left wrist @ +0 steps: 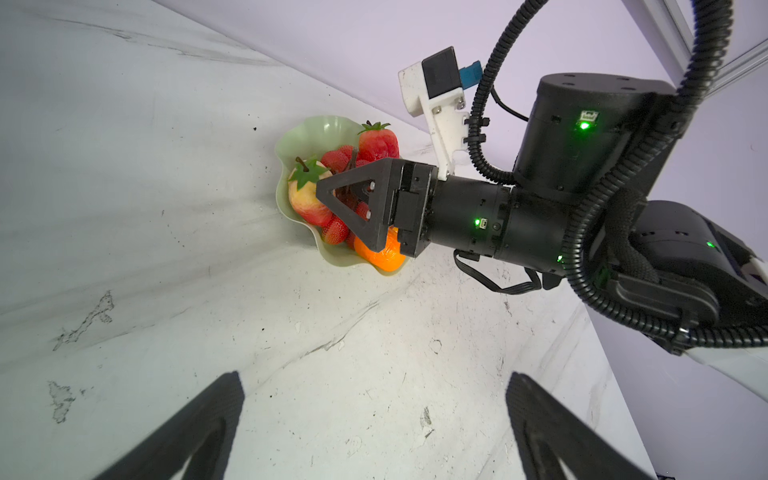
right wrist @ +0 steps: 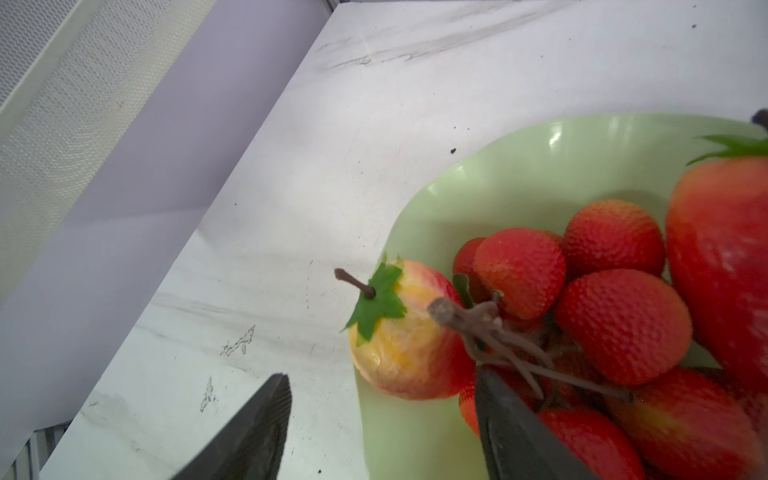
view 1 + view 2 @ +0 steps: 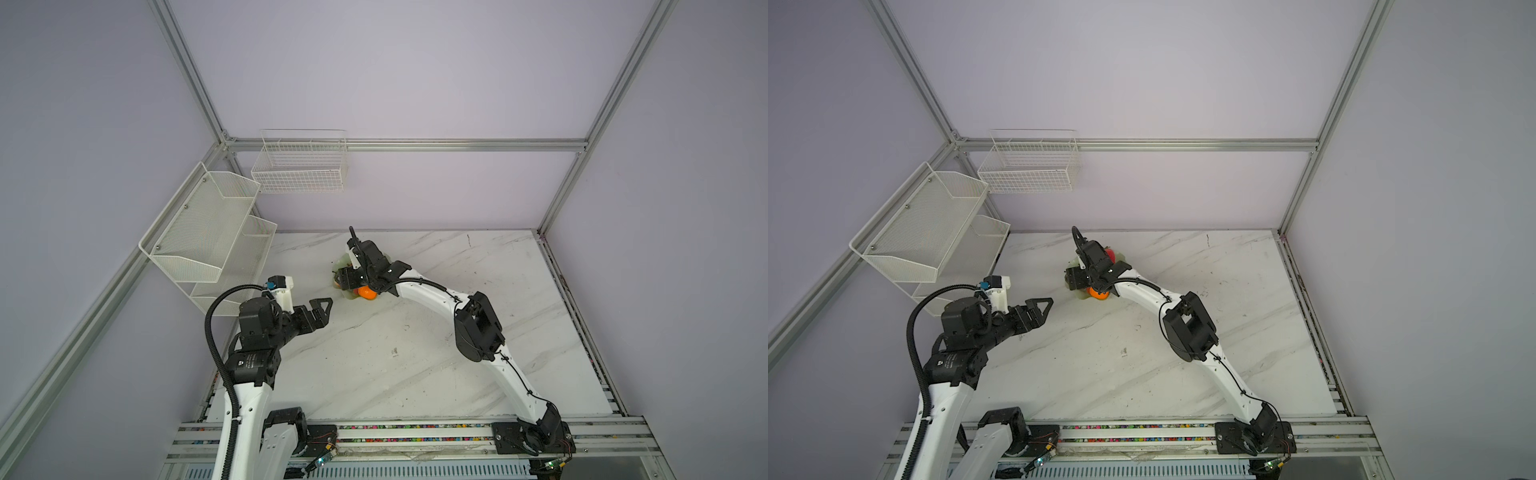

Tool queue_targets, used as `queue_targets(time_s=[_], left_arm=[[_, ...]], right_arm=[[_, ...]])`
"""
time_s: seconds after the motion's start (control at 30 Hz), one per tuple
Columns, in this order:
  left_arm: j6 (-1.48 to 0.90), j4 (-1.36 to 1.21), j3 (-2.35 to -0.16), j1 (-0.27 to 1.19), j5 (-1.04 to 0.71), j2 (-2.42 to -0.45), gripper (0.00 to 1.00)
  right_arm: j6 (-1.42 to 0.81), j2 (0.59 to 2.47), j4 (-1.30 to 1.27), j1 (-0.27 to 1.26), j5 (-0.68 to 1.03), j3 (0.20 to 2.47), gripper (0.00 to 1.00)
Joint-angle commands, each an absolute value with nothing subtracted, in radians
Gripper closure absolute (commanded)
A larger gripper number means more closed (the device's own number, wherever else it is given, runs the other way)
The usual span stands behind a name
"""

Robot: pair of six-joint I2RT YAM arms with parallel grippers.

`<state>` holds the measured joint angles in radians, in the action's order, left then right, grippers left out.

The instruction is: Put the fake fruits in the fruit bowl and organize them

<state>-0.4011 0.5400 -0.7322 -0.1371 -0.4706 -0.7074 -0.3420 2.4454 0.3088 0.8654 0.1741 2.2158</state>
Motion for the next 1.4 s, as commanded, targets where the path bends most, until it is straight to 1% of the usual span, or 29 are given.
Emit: queue_targets(time_s=[0.0, 0.13, 0.23, 0.33, 0.4, 0.43, 0.47, 0.53, 0.57, 0.67, 0.7, 0.73, 0.8, 0.83, 0.9, 0.97, 1.0, 1.03, 1.07, 1.13, 1.17, 1.2, 1.23, 1.27, 1.3, 1.33, 1.37], left_arm=[[-0.407, 0.502, -0.777, -0.142, -0.487, -0.687, 0.00], [-0.419, 0.491, -0.780, -0.142, -0.442, -0.692, 0.00], [-0.401, 0.496, -0.765, -0.143, -0.352, -0.702, 0.00], [-0.364, 0.489, -0.713, -0.143, -0.191, -0.705, 0.00], [-0.386, 0.490, -0.695, -0.143, -0.038, -0.705, 0.00], [-0.387, 0.480, -0.697, -0.139, 0.030, -0.702, 0.00], [-0.416, 0.454, -0.681, -0.128, 0.126, -0.696, 0.00], [-0.428, 0.320, -0.599, -0.109, 0.242, -0.683, 0.00], [-0.422, 0.243, -0.547, -0.100, 0.280, -0.686, 0.00], [-0.367, 0.018, -0.408, -0.065, 0.353, -0.744, 0.00], [-0.342, -0.057, -0.368, -0.051, 0.364, -0.781, 0.00], [-0.310, -0.156, -0.326, -0.038, 0.357, -0.817, 0.00], [-0.270, -0.367, -0.247, -0.019, 0.371, -0.893, 0.00], [-0.262, -0.518, -0.192, -0.017, 0.359, -0.942, 0.00], [-0.227, -0.795, -0.124, -0.014, 0.343, -1.045, 0.00], [-0.164, -0.901, -0.137, -0.012, 0.284, -1.132, 0.00], [-0.126, -0.966, -0.151, -0.012, 0.257, -1.193, 0.00], [-0.087, -1.024, -0.164, -0.013, 0.208, -1.250, 0.00], [-0.042, -1.049, -0.182, -0.008, 0.181, -1.286, 0.00], [-0.009, -1.076, -0.210, -0.001, 0.166, -1.379, 0.00], [-0.006, -1.149, -0.211, -0.002, 0.155, -1.477, 0.00], [0.027, -1.314, -0.220, -0.005, 0.127, -1.600, 0.00], [0.044, -1.372, -0.221, -0.001, 0.116, -1.640, 0.00], [0.018, -1.222, -0.241, -0.005, 0.134, -1.567, 0.00], [-0.017, -1.024, -0.283, -0.005, 0.154, -1.498, 0.00], [-0.009, -1.013, -0.297, -0.005, 0.152, -1.514, 0.00], [0.014, -1.096, -0.295, -0.005, 0.146, -1.564, 0.00]], right_arm=[[-0.321, 2.298, 0.291, 0.879, 0.231, 2.173, 0.26], [-0.326, 2.135, 0.244, 0.880, 0.300, 2.002, 0.21], [-0.305, 1.969, 0.209, 0.877, 0.285, 1.795, 0.17], [-0.329, 1.771, 0.167, 0.831, 0.164, 1.535, 0.17], [-0.349, 1.641, 0.104, 0.739, 0.122, 1.345, 0.15], [-0.356, 1.573, 0.055, 0.676, 0.091, 1.236, 0.13], [-0.363, 1.508, 0.004, 0.609, 0.052, 1.130, 0.09], [-0.323, 1.405, -0.115, 0.477, -0.033, 0.957, 0.03], [-0.287, 1.364, -0.169, 0.437, -0.113, 0.887, 0.03], [-0.158, 1.265, -0.390, 0.403, -0.489, 0.684, 0.03], [-0.109, 1.258, -0.489, 0.402, -0.576, 0.621, 0.03], [-0.081, 1.267, -0.573, 0.393, -0.624, 0.578, 0.03], [-0.068, 1.306, -0.692, 0.364, -0.665, 0.529, 0.03], [-0.058, 1.328, -0.766, 0.347, -0.653, 0.498, 0.02], [-0.059, 1.379, -0.926, 0.306, -0.604, 0.437, 0.03], [-0.064, 1.458, -1.071, 0.263, -0.519, 0.390, 0.03], [-0.015, 1.502, -1.171, 0.243, -0.492, 0.376, 0.03], [-0.013, 1.515, -1.169, 0.240, -0.457, 0.386, 0.03], [0.007, 1.530, -1.207, 0.236, -0.404, 0.385, 0.03], [0.111, 1.610, -1.372, 0.223, -0.377, 0.376, 0.03], [0.115, 1.638, -1.408, 0.222, -0.351, 0.375, 0.03], [0.124, 1.669, -1.441, 0.205, -0.314, 0.375, 0.03], [0.111, 1.702, -1.446, 0.185, -0.264, 0.379, 0.03], [0.111, 1.749, -1.477, 0.171, -0.235, 0.378, 0.03], [0.118, 1.812, -1.564, 0.165, -0.226, 0.378, 0.03], [0.099, 1.810, -1.561, 0.163, -0.221, 0.383, 0.03], [0.084, 1.779, -1.464, 0.148, -0.193, 0.402, 0.03]])
